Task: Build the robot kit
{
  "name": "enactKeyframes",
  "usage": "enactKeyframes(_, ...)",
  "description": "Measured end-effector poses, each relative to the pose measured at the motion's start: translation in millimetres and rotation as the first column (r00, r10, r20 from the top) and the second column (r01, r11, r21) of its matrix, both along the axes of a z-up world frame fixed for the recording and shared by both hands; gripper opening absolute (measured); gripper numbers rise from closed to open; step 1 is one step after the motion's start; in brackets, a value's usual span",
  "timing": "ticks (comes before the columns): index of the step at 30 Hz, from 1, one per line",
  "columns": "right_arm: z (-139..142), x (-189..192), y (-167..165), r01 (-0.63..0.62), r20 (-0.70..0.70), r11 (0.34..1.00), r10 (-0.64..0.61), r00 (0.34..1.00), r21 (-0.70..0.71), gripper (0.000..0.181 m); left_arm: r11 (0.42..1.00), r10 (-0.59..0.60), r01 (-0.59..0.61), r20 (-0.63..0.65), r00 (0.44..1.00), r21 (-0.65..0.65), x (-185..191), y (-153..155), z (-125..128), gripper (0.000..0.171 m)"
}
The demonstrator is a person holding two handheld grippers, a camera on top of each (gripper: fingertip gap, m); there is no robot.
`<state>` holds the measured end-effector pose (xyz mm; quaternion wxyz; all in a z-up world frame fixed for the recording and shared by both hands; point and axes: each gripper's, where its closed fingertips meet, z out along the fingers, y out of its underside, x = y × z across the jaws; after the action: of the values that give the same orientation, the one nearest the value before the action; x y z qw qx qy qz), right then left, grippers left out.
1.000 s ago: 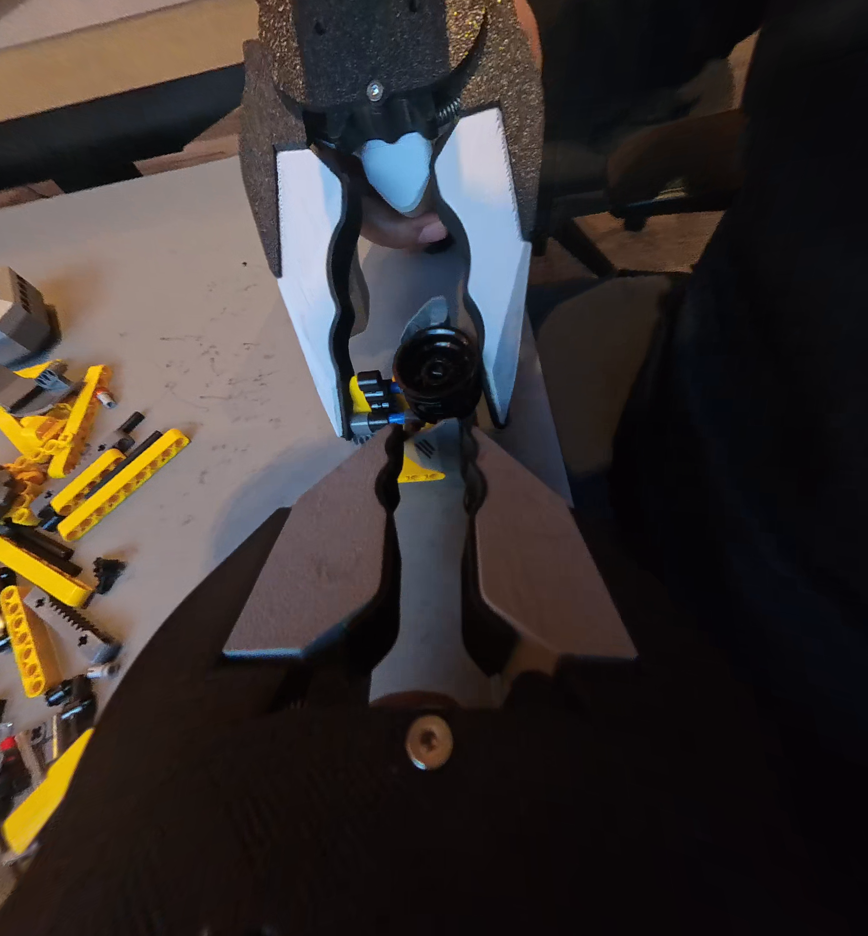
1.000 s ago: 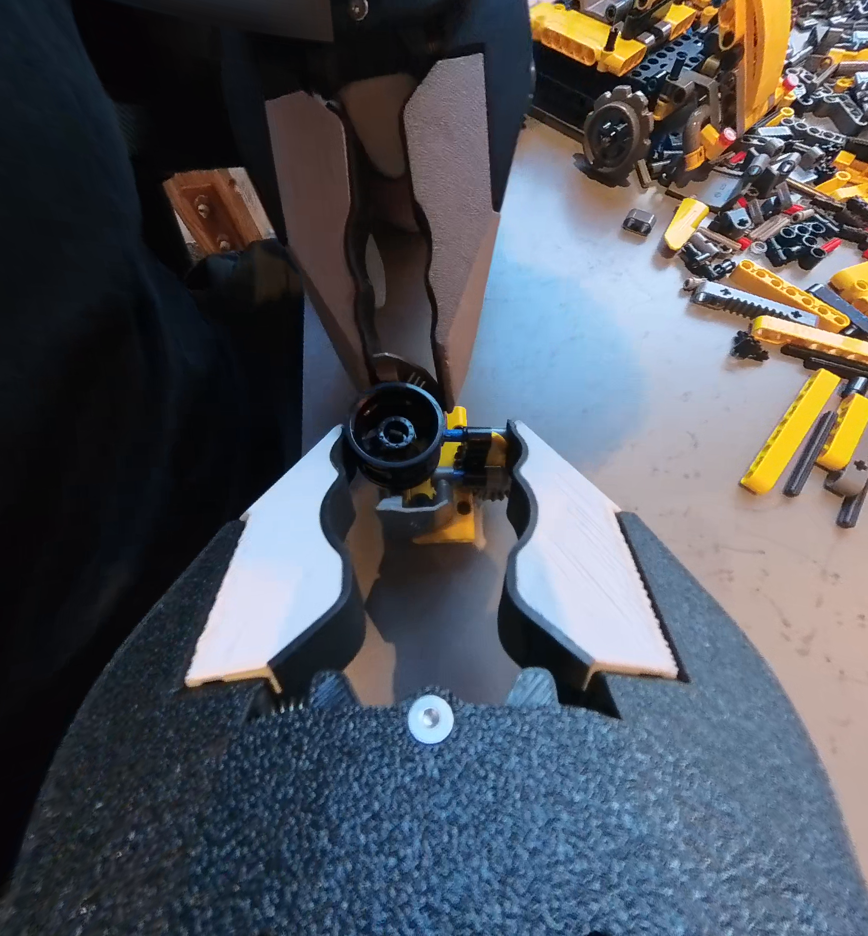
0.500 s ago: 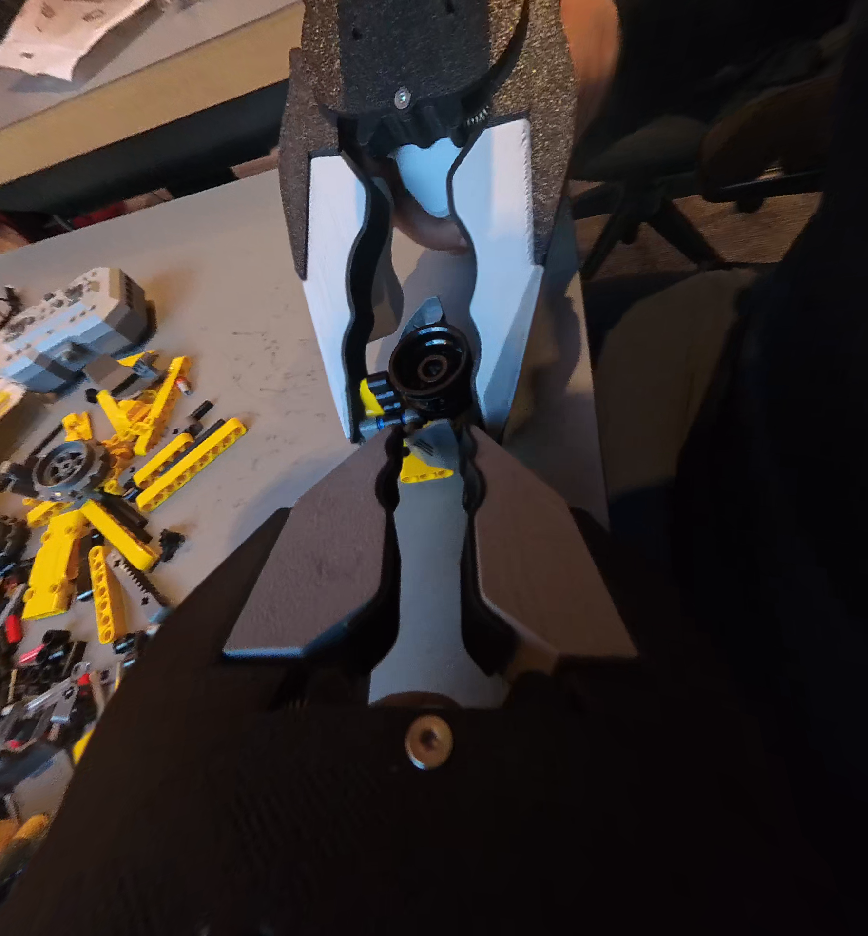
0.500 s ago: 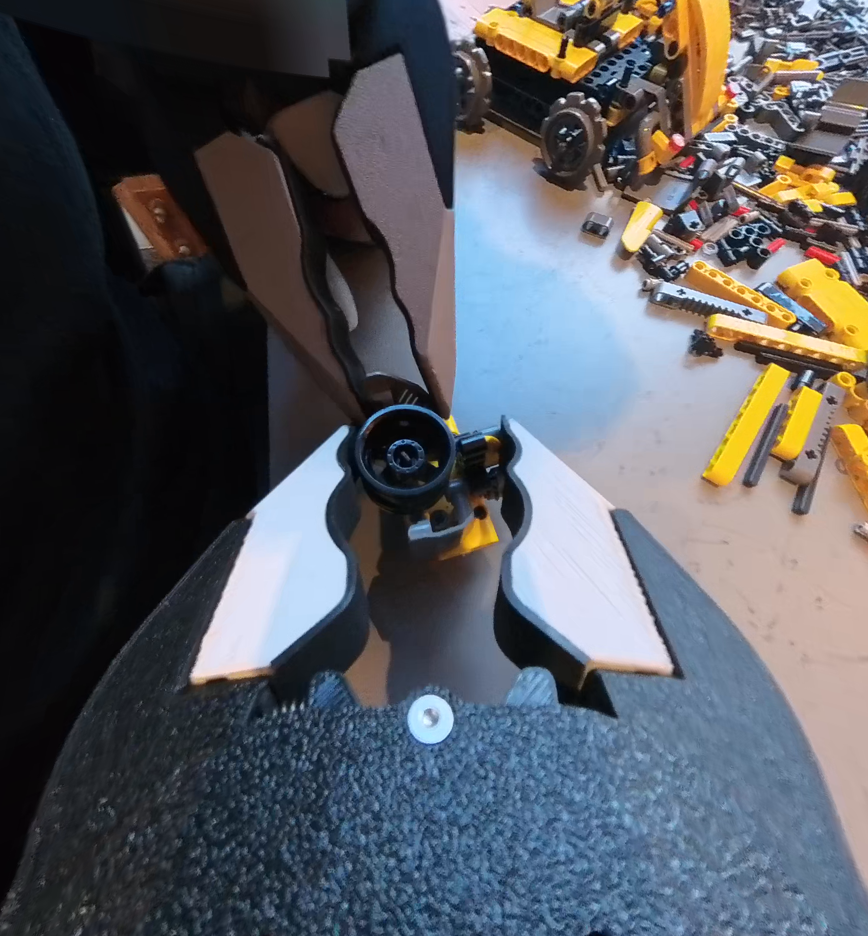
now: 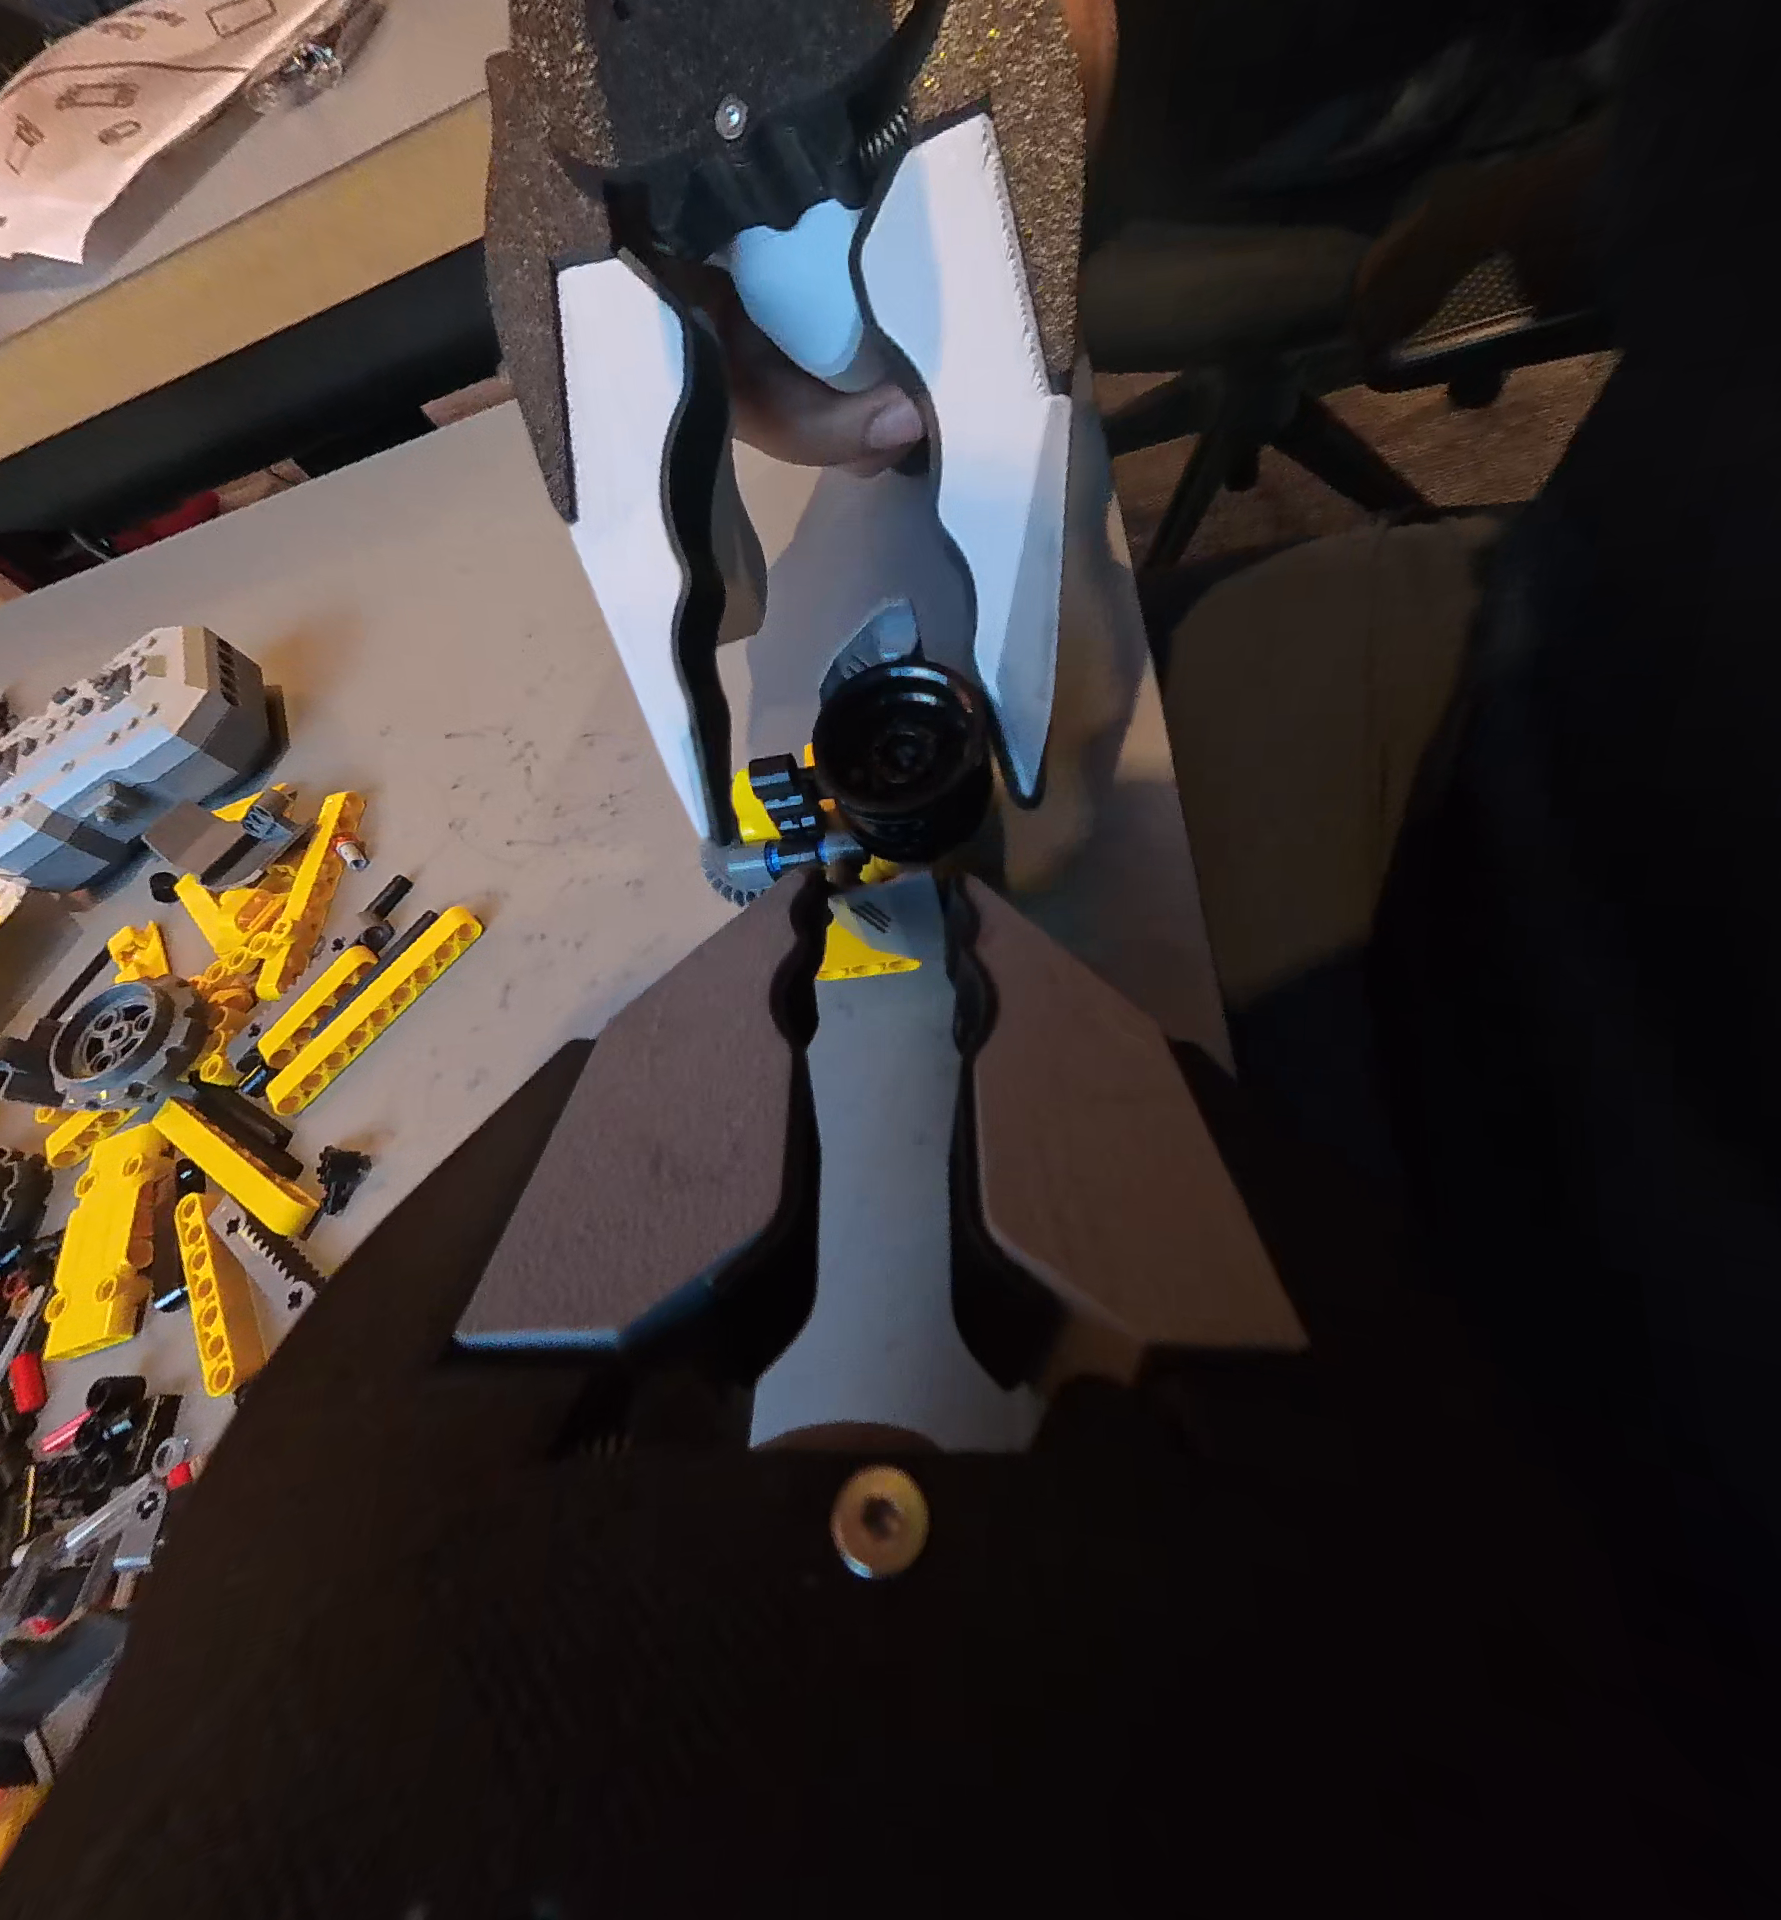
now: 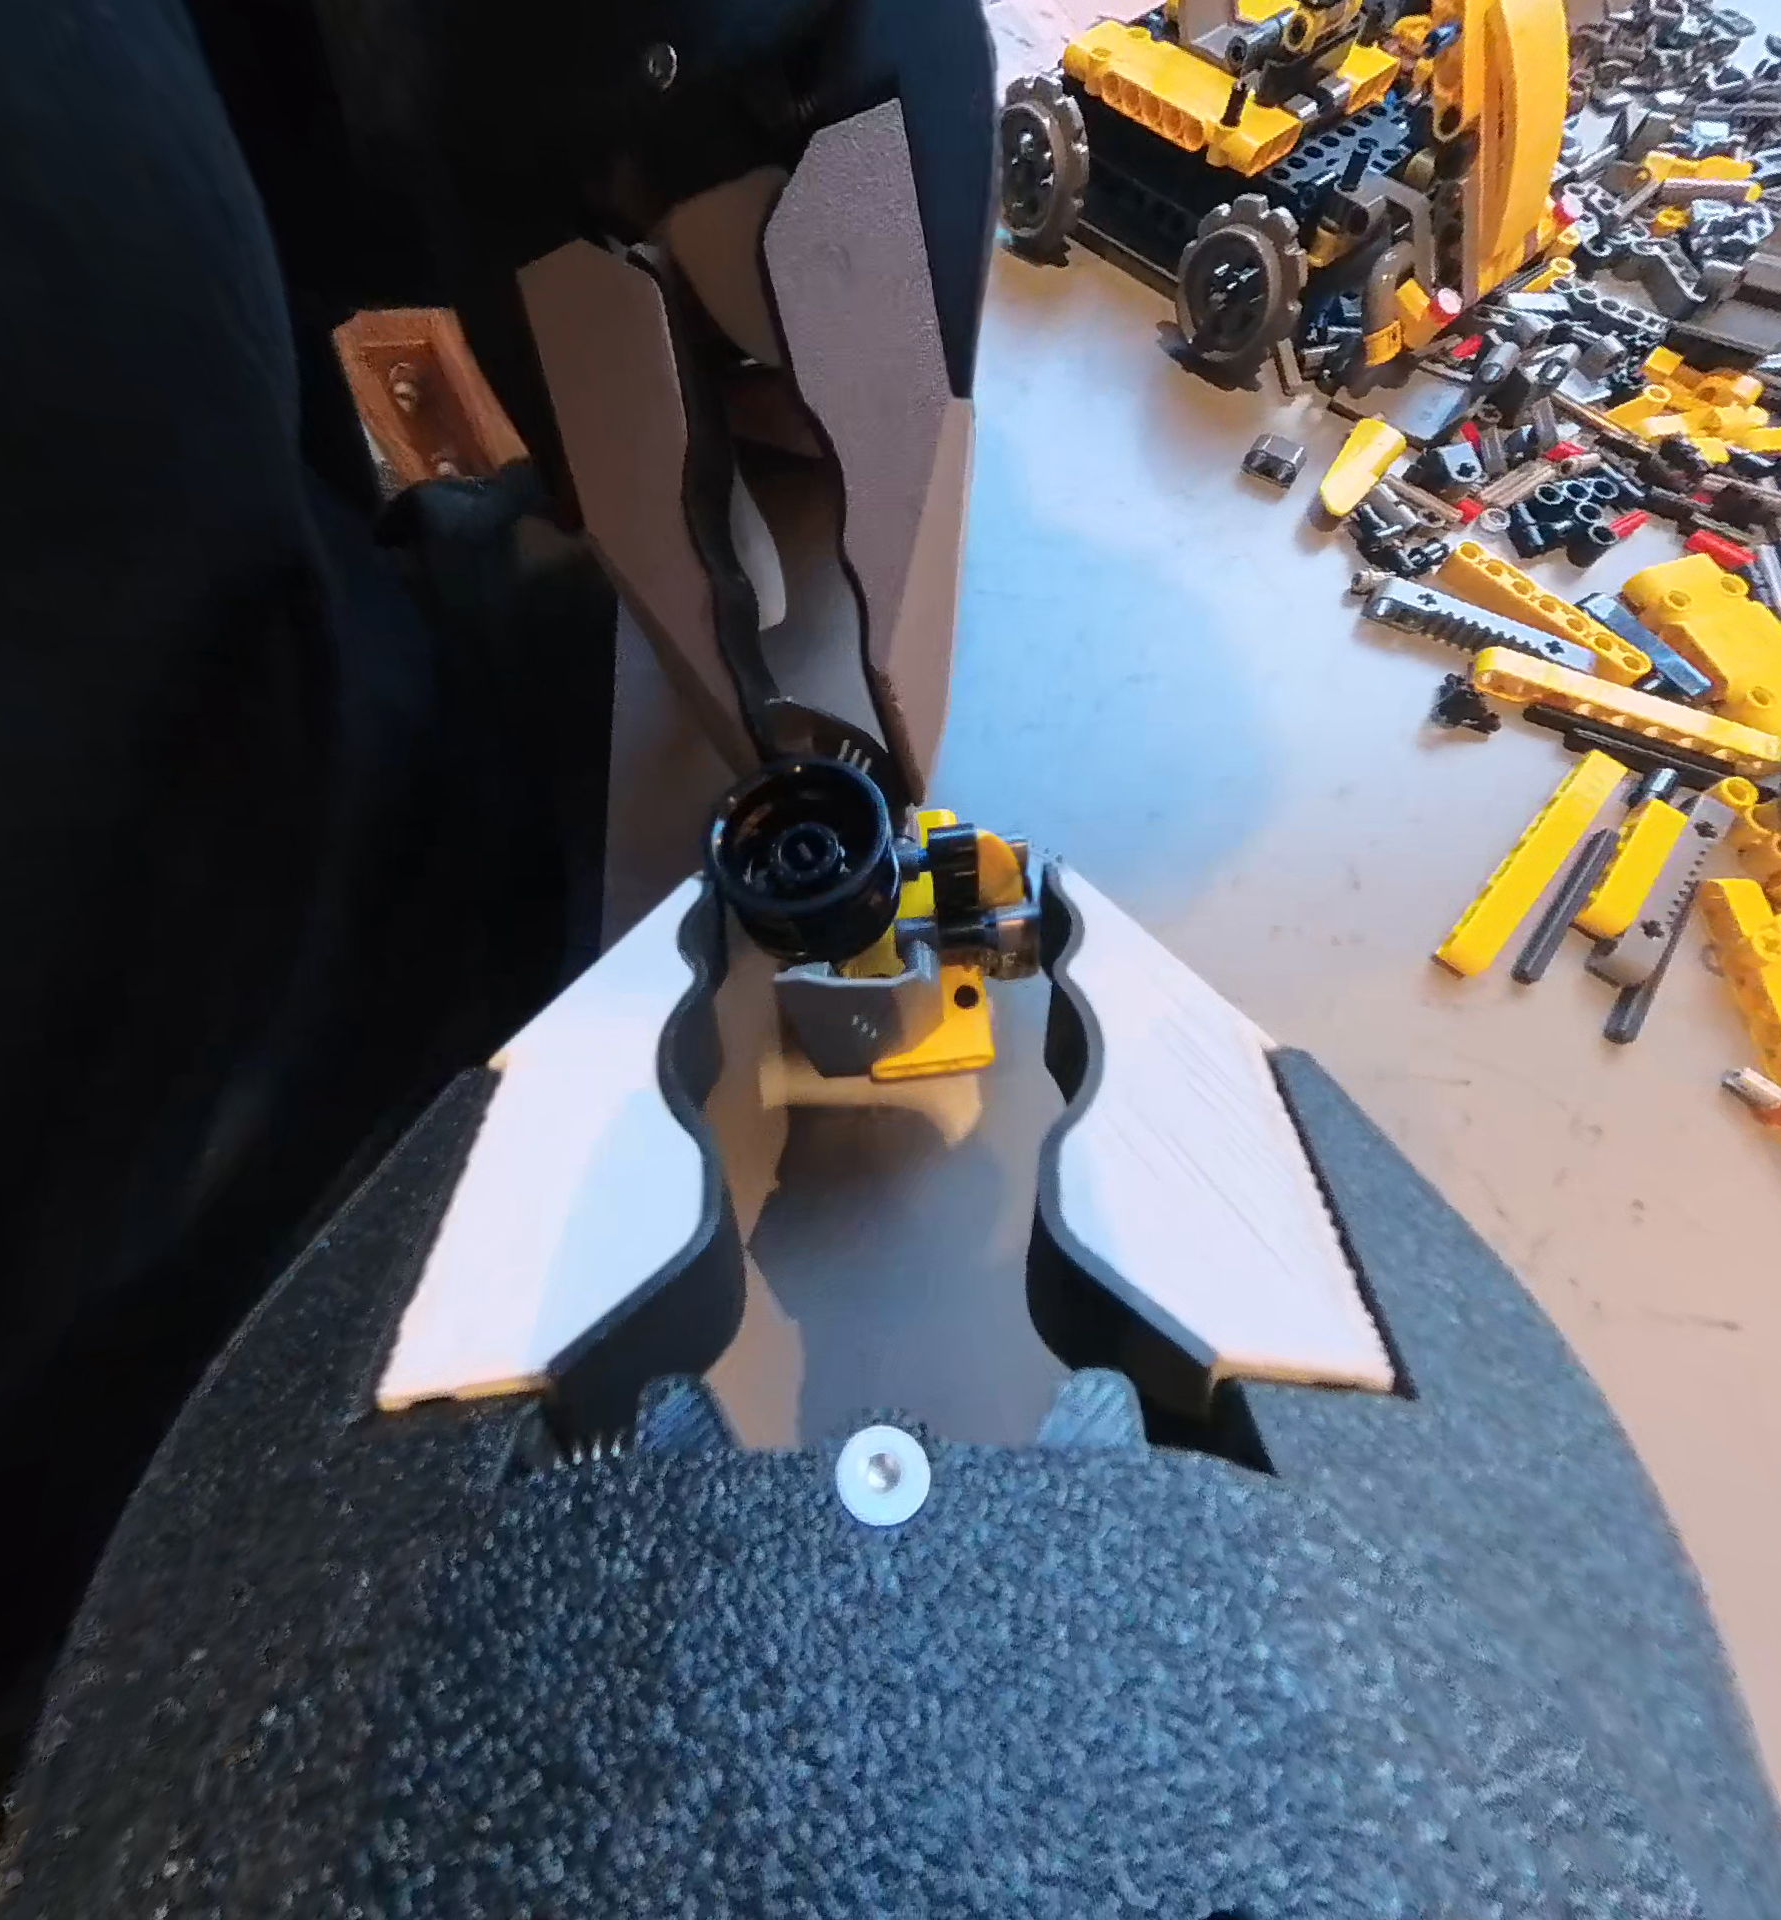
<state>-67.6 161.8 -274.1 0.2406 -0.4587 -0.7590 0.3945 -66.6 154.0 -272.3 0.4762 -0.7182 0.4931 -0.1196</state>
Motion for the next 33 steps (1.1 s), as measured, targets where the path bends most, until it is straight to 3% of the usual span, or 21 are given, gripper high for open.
enactKeyframes(9,-1.4,-2.1,3.5,0.060,-0.028,0.998,-0.060,0.998,-0.001,0.055,0.995,0.088,-0.087,0.027,0.996,-0.042,-4.1,4.9,0.6,0.019)
enactKeyframes(18,-1.0,-1.6,3.7,0.035,-0.032,0.999,-0.035,0.999,-0.007,0.052,0.980,0.177,-0.170,0.062,0.982,-0.100,-4.6,6.4,0.5,0.017)
enactKeyframes(24,-1.7,-0.1,0.3,0.004,0.026,0.993,-0.001,1.000,-0.118,0.054,0.989,0.143,-0.142,0.023,0.989,-0.026,-2.1,2.8,1.1,0.019)
enactKeyframes(33,-1.7,0.3,-0.8,0.000,0.015,0.996,0.001,1.000,-0.095,0.052,0.992,0.119,-0.119,-0.009,0.993,0.032,-1.2,2.1,1.0,0.019)
